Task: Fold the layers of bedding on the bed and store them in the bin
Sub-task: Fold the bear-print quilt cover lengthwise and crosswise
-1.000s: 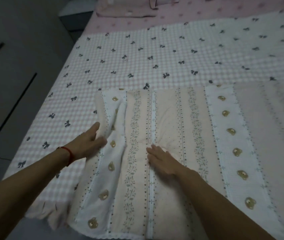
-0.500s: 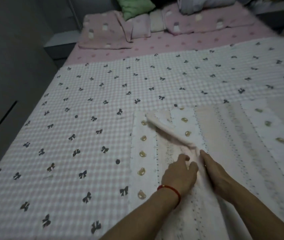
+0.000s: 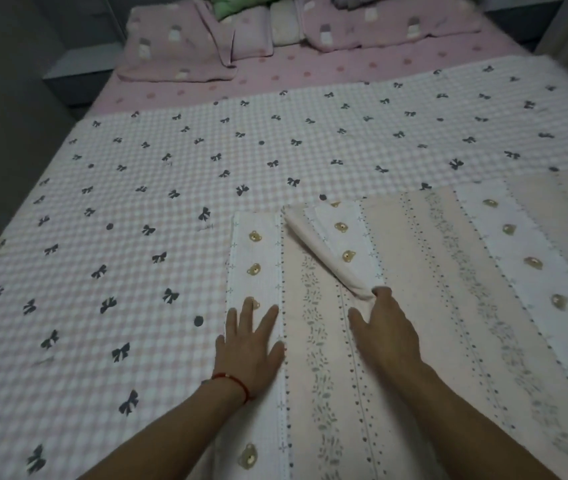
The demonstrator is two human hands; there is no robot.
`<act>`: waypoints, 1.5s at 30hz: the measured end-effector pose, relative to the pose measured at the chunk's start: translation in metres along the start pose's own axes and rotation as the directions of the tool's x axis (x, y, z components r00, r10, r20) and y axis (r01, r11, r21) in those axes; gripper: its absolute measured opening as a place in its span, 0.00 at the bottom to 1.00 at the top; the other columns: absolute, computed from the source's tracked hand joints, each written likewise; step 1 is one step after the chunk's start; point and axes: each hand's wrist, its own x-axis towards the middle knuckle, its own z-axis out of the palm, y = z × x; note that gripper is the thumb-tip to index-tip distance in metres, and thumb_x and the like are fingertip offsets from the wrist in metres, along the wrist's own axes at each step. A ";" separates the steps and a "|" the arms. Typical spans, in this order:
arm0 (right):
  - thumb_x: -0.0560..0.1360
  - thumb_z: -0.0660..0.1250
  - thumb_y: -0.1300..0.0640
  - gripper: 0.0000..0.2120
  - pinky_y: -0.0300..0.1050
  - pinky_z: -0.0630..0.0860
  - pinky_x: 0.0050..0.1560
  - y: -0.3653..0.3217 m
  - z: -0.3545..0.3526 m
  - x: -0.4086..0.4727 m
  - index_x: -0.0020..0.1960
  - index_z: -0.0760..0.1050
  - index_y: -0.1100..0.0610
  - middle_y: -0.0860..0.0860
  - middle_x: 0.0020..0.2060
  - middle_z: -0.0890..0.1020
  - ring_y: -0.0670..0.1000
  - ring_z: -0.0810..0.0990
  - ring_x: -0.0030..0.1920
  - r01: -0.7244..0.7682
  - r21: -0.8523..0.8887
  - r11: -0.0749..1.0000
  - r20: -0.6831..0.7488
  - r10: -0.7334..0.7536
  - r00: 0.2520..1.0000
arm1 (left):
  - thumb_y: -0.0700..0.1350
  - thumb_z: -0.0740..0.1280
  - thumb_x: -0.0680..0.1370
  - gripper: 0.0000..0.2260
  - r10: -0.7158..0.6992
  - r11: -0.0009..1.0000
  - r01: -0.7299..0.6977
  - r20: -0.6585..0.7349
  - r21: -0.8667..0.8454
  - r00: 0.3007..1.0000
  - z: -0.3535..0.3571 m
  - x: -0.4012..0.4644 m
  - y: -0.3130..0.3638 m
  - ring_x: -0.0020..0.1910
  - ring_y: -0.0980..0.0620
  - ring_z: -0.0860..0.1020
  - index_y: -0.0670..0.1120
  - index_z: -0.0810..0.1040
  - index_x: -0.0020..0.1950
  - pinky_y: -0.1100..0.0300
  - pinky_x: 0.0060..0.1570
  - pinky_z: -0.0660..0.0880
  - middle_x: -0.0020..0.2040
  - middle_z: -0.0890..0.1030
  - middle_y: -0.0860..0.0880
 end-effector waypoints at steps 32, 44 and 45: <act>0.72 0.59 0.29 0.31 0.44 0.77 0.47 0.098 0.016 -0.161 0.56 0.80 0.54 0.49 0.49 0.85 0.53 0.83 0.52 -0.297 0.259 0.919 0.133 0.271 0.953 | 0.49 0.74 0.76 0.20 -0.402 0.481 0.445 0.261 -0.755 0.878 0.043 -0.166 -0.010 0.43 0.62 0.77 0.53 0.70 0.63 0.73 0.32 0.72 0.50 0.80 0.58; 0.79 0.61 0.42 0.28 0.60 0.70 0.65 0.063 0.028 -0.133 0.76 0.64 0.52 0.60 0.71 0.71 0.61 0.73 0.67 0.044 -0.251 0.967 -0.191 -0.094 0.977 | 0.65 0.69 0.74 0.30 -0.324 0.798 0.475 0.400 -0.370 0.857 0.028 -0.146 -0.020 0.46 0.49 0.79 0.52 0.56 0.60 0.55 0.47 0.75 0.51 0.77 0.52; 0.79 0.59 0.39 0.32 0.65 0.60 0.74 0.054 0.033 -0.118 0.80 0.59 0.48 0.61 0.79 0.61 0.62 0.62 0.76 0.157 -0.309 0.938 -0.094 -0.194 0.976 | 0.65 0.69 0.74 0.30 -0.339 0.808 0.466 0.362 -0.360 0.868 0.020 -0.137 -0.022 0.46 0.48 0.79 0.52 0.56 0.61 0.55 0.46 0.75 0.51 0.77 0.52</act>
